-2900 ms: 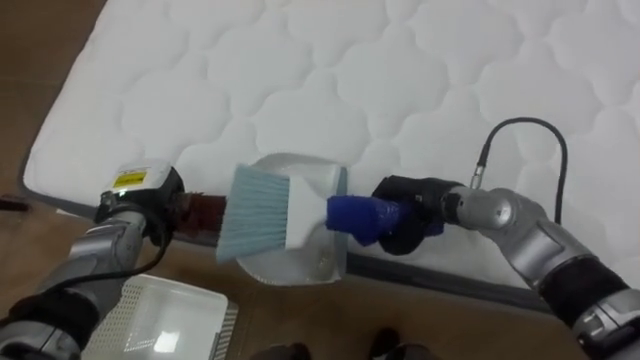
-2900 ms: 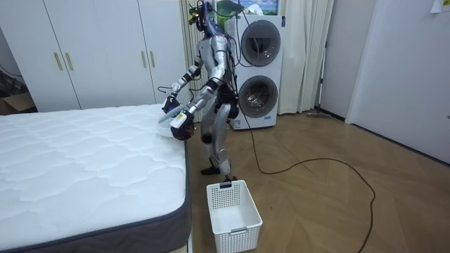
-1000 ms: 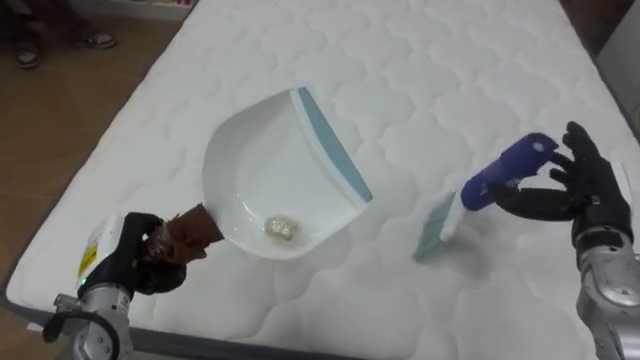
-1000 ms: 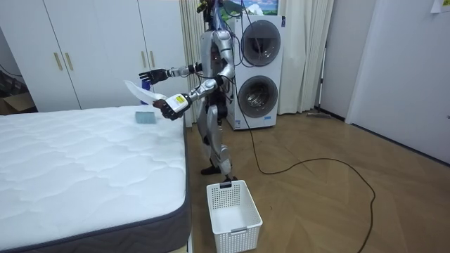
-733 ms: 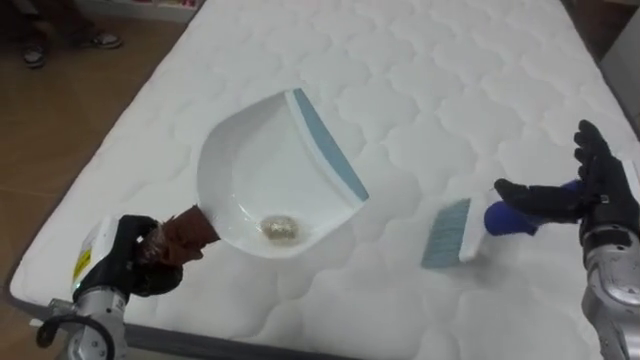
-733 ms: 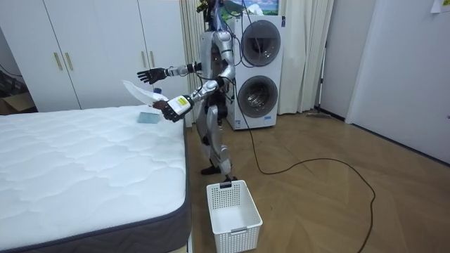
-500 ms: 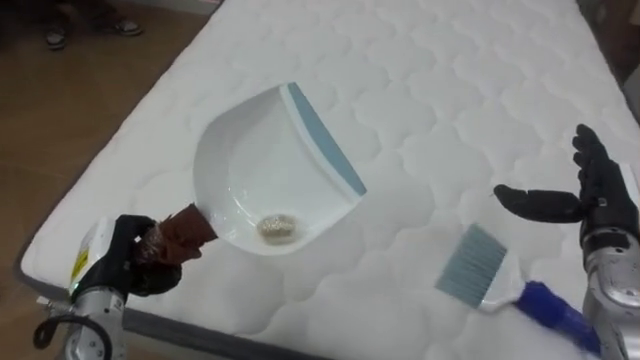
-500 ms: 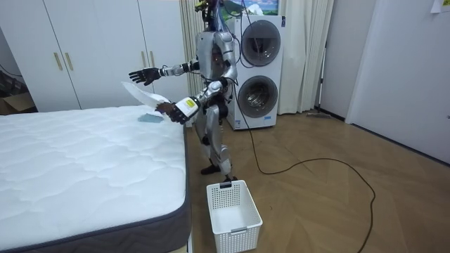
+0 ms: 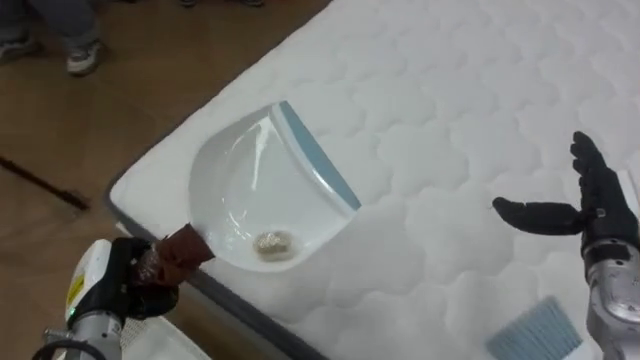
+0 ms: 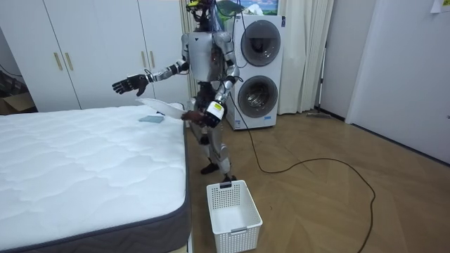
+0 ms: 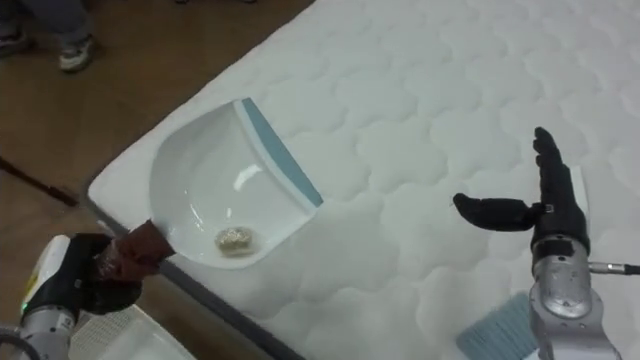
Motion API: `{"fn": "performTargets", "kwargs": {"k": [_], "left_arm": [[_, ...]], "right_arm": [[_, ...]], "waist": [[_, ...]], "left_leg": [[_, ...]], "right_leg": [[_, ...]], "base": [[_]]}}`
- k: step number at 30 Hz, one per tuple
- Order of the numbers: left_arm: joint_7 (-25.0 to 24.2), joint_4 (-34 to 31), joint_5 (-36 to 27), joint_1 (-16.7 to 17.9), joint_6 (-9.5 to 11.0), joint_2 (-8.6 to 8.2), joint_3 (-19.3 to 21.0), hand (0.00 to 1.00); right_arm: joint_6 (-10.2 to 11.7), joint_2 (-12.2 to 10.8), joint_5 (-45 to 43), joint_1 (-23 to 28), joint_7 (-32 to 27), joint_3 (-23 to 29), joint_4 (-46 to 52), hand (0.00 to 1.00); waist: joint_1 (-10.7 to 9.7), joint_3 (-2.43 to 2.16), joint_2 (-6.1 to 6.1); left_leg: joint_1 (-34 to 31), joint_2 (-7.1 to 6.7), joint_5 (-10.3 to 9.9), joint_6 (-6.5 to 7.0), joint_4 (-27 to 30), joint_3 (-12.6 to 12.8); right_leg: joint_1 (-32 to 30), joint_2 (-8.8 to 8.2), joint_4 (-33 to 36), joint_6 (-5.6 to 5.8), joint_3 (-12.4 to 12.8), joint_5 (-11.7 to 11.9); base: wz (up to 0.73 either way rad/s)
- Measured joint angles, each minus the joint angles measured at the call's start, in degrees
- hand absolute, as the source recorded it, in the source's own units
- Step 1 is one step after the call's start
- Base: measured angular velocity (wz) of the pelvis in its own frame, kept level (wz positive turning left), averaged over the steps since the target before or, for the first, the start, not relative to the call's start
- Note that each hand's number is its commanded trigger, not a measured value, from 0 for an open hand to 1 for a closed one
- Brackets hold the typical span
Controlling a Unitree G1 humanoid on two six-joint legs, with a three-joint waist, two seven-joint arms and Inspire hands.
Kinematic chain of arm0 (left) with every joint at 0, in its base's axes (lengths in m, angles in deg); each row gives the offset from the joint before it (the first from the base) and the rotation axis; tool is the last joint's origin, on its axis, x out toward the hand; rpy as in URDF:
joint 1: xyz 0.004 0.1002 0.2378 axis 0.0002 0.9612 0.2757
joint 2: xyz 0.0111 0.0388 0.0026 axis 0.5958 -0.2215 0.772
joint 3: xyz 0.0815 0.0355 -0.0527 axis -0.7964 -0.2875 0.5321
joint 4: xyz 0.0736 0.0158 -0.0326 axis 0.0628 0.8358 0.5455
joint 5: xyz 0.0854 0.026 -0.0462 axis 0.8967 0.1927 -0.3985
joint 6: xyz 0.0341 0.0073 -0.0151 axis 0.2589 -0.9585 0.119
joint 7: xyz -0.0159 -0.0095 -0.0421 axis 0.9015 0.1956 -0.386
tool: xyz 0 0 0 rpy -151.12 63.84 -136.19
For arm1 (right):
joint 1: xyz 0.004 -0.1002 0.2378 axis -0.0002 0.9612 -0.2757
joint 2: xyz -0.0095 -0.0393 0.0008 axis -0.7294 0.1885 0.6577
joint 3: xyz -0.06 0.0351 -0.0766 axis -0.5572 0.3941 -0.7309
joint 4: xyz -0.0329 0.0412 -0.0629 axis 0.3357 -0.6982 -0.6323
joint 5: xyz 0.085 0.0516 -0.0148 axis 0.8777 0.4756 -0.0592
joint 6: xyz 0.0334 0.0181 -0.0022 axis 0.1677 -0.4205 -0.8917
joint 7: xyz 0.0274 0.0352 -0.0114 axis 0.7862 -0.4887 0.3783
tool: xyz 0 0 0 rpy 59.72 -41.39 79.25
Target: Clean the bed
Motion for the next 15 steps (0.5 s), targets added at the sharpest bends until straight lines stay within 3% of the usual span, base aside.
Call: {"fn": "performTargets", "kwargs": {"k": [3, 5, 7, 9, 10, 11, 12, 13, 14, 15], "left_arm": [[0.0, 0.0, -0.9, 0.0, 0.0, -0.01, 0.2, 1.00], [0.0, 0.0, -1.9, -0.2, 0.6, -0.01, 0.2, 1.00], [0.0, 0.0, -1.9, -1.2, 1.1, -0.24, 0.0, 1.00], [0.1, 0.0, -1.8, -1.4, 1.5, -0.61, -0.1, 1.00], [0.3, 0.1, -1.8, -1.4, 1.5, -1.01, 0.3, 1.00], [0.3, 0.6, -1.8, -1.8, 1.6, -1.51, 0.6, 1.00], [0.2, 1.3, -1.8, -2.3, 1.6, -1.88, 0.6, 1.00], [0.2, 2.5, -1.7, -2.9, 2.2, -2.07, 0.2, 1.00], [0.1, 3.4, -1.8, -3.3, 2.9, -2.06, -0.5, 1.00], [0.0, 3.6, -1.8, -3.3, 3.5, -2.18, -0.6, 1.00]], "right_arm": [[0.0, -0.7, 1.3, 1.9, -0.5, -0.3, -0.3, 0.00], [0.3, -2.0, 0.8, 2.8, -0.5, -0.7, -0.8, 0.00], [0.9, -2.4, 1.0, 2.7, -0.6, -0.8, -2.9, 0.00], [1.3, -2.5, 1.0, 2.3, -0.6, -2.0, -3.5, 0.00], [2.5, -2.5, 0.9, 1.2, -0.4, -3.3, -3.6, 0.00], [3.6, -2.4, 0.9, -0.5, -0.5, -4.2, -3.4, 0.00], [3.8, -2.4, 0.9, -0.7, -0.7, -4.5, -3.4, 0.00], [3.8, -2.8, 1.2, -0.3, -1.0, -4.6, -3.4, 0.00], [3.7, -2.8, 1.9, 0.4, -1.5, -4.7, -3.4, 0.00], [3.7, -2.8, 2.0, 0.4, -1.7, -4.7, -3.3, 0.00]], "waist": [[0.0, 0.20, -0.06], [-1.3, 0.51, 0.17], [-1.7, 0.80, -0.21], [-0.2, 0.97, -0.11], [0.8, 0.98, -0.21], [0.7, 1.04, 0.22], [0.3, 0.91, 1.11], [-0.7, 0.77, 1.94], [-0.5, 0.88, 1.79], [-0.1, 0.94, 1.81]], "left_leg": [[-2.0, 1.34, 1.2, 0.18, 0.3, 8.1], [-4.1, 3.64, 1.7, 0.76, 2.0, 19.3], [-5.2, 5.53, 2.3, 1.75, 2.7, 28.0], [-7.2, 5.66, 2.5, 1.88, 4.4, 25.5], [-10.1, 4.54, 2.5, 1.72, 6.0, 20.5], [-13.3, 3.75, 2.5, 1.39, 8.1, 18.5], [-14.9, 3.82, 2.6, 1.05, 8.7, 17.8], [-15.5, 4.02, 3.1, 1.28, 8.2, 20.3], [-15.0, 5.07, 3.8, 2.11, 7.9, 24.8], [-14.9, 5.43, 3.9, 2.22, 7.9, 26.7]], "right_leg": [[0.1, -0.64, 2.3, 0.06, -3.3, -1.1], [0.4, -1.22, 5.2, 0.02, -6.8, -1.4], [-0.1, -1.35, 7.2, 0.08, -9.1, -1.6], [-3.2, -2.00, 10.7, 0.92, -9.3, -4.0], [-5.4, -1.93, 7.7, -0.02, -7.6, -5.9], [-6.7, -2.08, 4.0, -1.70, -8.2, -6.0], [-6.6, -2.05, 4.3, -2.11, -10.6, -5.2], [-6.3, -2.20, 4.7, -2.14, -14.9, -5.2], [-6.2, -3.00, 5.5, -1.95, -17.5, -5.3], [-6.2, -3.32, 5.9, -1.88, -18.3, -5.4]], "base": [[1.10], [1.42], [1.34], [0.60], [0.13], [0.30], [0.84], [1.07], [0.90], [0.50]]}}
